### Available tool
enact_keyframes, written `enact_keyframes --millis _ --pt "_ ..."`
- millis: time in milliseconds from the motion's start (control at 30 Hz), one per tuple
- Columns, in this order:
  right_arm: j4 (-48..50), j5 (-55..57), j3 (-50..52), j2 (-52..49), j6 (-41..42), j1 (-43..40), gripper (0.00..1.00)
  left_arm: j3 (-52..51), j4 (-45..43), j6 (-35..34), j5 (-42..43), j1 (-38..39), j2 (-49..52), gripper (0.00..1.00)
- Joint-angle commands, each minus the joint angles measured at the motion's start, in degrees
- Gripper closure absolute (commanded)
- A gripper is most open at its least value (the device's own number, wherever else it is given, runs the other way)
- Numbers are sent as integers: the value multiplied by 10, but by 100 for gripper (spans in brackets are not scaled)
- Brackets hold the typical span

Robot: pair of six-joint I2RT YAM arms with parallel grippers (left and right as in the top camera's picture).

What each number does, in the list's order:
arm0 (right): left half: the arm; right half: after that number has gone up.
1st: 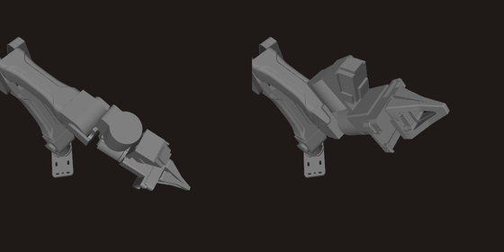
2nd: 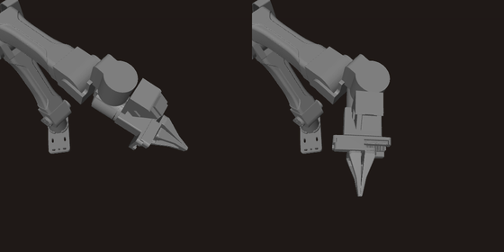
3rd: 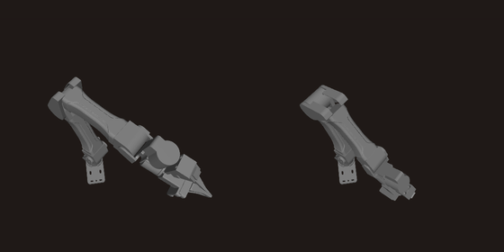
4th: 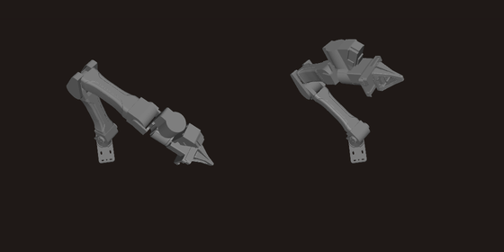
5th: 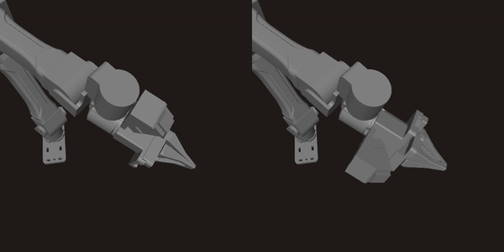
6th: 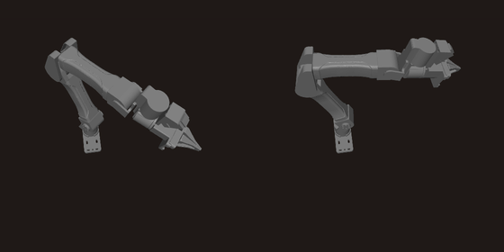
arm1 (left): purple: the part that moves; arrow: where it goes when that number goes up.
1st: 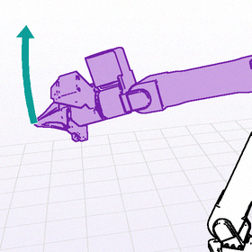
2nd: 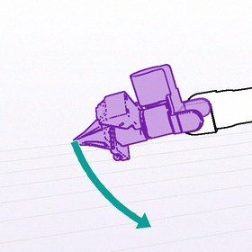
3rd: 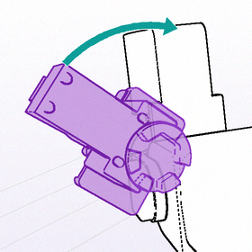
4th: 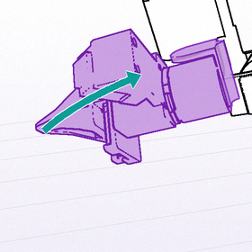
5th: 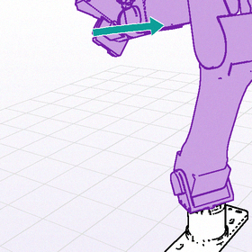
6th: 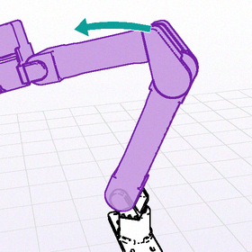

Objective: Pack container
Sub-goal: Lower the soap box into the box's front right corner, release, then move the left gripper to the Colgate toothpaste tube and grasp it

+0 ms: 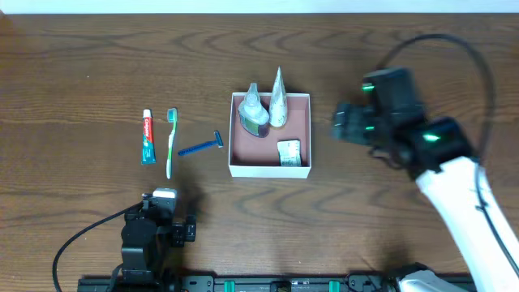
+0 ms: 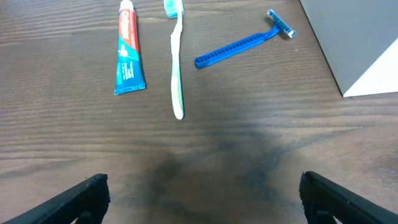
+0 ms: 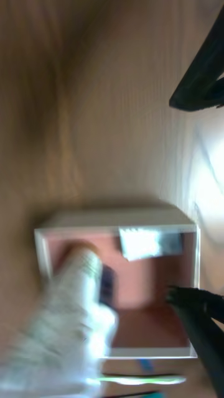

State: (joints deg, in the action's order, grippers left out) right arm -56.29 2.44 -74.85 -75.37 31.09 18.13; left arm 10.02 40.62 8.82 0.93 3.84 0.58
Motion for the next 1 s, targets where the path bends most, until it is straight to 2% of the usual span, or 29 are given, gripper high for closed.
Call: enact_keyframes --millis 0,100,200,300,433,533,667,800,967 --pt "-18 5 0 21 2 -88 5 -9 2 -5 1 -3 -4 2" --pt "-37 -12 0 23 2 -170 1 -9 -2 -5 -1 -3 -4 2" --pt "-54 -20 0 18 1 -233 1 -9 -42 -8 2 -3 -4 2" --pt "-64 -20 0 13 2 -278 1 -9 -54 -50 37 -3 -4 2" --pt "-66 -20 0 12 2 -298 1 -9 -57 -52 87 -3 -4 2" --pt "-66 -20 0 12 2 -299 1 -5 -97 -92 111 -3 -3 2" --pt "-66 -20 0 12 2 -299 1 31 -100 -141 104 -3 14 2" --pt "-65 -20 0 12 2 -299 1 88 -82 -150 73 -3 90 2" --pt "-65 -20 0 12 2 -299 1 216 -25 -149 1 -3 275 2"
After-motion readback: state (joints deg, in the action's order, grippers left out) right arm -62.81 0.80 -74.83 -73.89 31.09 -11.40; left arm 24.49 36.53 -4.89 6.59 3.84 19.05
